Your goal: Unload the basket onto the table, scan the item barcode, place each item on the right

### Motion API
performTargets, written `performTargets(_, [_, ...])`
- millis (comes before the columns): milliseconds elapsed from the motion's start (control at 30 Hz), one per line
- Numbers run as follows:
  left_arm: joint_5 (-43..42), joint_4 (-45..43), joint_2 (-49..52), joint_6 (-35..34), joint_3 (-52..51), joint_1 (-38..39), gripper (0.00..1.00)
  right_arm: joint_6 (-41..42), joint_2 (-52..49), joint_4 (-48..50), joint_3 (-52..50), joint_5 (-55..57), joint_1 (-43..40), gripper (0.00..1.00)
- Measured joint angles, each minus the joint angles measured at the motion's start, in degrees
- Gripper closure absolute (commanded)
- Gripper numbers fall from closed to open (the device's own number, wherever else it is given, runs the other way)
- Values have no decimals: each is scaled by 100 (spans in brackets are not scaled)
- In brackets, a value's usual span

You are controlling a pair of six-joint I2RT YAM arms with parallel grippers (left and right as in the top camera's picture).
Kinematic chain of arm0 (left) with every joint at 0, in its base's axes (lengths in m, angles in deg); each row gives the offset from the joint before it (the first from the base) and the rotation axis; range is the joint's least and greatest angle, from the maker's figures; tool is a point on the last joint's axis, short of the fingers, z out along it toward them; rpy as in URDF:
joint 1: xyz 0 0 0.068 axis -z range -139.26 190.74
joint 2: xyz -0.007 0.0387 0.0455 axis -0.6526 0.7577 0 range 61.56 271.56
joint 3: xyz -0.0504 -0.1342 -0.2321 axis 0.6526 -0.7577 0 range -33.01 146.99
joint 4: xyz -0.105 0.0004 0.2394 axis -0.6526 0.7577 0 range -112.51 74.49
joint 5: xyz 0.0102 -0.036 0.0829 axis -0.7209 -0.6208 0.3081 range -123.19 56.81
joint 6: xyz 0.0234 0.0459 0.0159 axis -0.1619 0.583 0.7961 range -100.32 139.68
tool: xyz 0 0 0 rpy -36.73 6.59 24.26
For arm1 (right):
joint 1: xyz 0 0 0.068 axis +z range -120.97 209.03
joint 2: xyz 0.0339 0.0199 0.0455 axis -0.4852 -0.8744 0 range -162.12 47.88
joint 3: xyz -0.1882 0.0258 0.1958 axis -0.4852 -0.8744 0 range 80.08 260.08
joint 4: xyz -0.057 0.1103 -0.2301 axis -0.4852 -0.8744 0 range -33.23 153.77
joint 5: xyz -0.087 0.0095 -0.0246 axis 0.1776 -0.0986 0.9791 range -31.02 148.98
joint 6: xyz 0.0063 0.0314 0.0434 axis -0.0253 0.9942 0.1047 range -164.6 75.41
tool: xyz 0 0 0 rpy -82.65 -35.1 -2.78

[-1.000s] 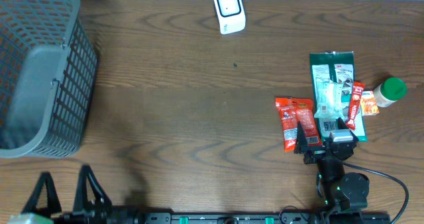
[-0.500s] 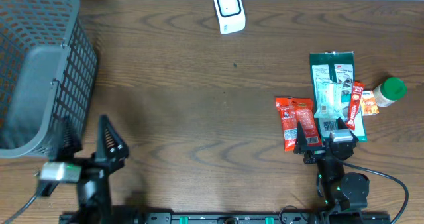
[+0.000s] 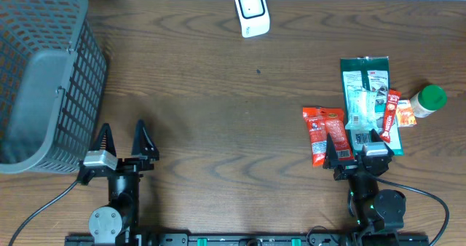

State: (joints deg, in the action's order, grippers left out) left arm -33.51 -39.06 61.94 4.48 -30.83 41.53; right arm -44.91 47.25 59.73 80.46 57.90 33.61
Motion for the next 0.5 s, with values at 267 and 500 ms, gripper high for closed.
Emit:
performTargets(267, [-2, 623, 0, 0, -179, 0, 18, 0, 0, 2, 0, 0, 0, 1])
performTargets(500, [-116, 1305, 0, 190, -181, 0, 18, 0, 0, 0, 0, 0, 0, 1])
